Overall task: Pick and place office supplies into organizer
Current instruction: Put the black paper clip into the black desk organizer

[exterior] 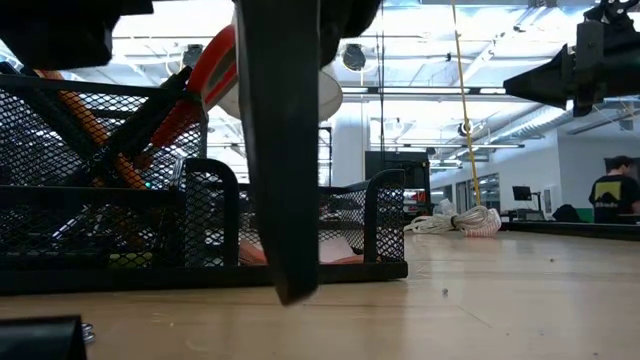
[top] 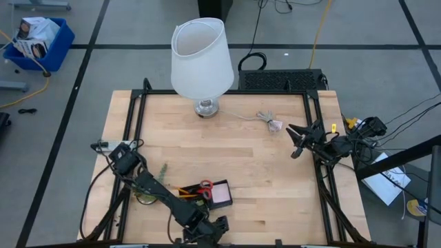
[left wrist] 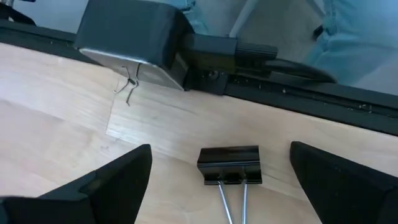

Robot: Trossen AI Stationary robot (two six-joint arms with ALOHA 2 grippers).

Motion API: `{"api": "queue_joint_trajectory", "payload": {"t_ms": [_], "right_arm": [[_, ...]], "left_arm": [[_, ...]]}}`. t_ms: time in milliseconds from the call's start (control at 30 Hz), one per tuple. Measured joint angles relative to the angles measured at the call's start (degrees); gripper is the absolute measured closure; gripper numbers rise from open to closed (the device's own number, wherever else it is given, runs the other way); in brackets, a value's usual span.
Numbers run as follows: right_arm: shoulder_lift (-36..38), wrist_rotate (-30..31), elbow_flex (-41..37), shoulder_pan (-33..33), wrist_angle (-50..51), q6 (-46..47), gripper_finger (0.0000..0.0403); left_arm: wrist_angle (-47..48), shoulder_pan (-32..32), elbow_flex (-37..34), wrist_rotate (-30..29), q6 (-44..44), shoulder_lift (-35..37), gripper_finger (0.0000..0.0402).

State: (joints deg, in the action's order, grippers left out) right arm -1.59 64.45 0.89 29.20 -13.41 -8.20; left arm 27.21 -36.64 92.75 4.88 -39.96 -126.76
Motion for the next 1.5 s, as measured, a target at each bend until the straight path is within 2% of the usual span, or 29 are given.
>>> {"api": "queue_joint_trajectory", "payload": {"t_ms": [300,733,1000,1133,1500], "right_arm": [[-0.1,0.0,0.0,0.0,0.1,0.0,0.0316],[-0.1,0.0,0.0,0.0,0.0,0.0,0.0316],[-0.1,0.0,0.0,0.0,0.0,0.0,0.0316],[-0.1,0.0,0.0,0.0,0.0,0.0,0.0316],[-0.1,0.0,0.0,0.0,0.0,0.0,0.0316]], "left_arm": [[1.3,0.5,0.1,1.3,0.6,0.0,0.0025],[2.7,0.6,0.1,2.8,0.4,-0.1,0.0171],[2.6,0.7,0.0,2.7,0.5,-0.1,0.0232],[2.3,0.7,0.0,2.5,1.1,-0.1,0.0244],[2.4,0.1,0.0,0.9,1.7,0.1,0.0241]]}}
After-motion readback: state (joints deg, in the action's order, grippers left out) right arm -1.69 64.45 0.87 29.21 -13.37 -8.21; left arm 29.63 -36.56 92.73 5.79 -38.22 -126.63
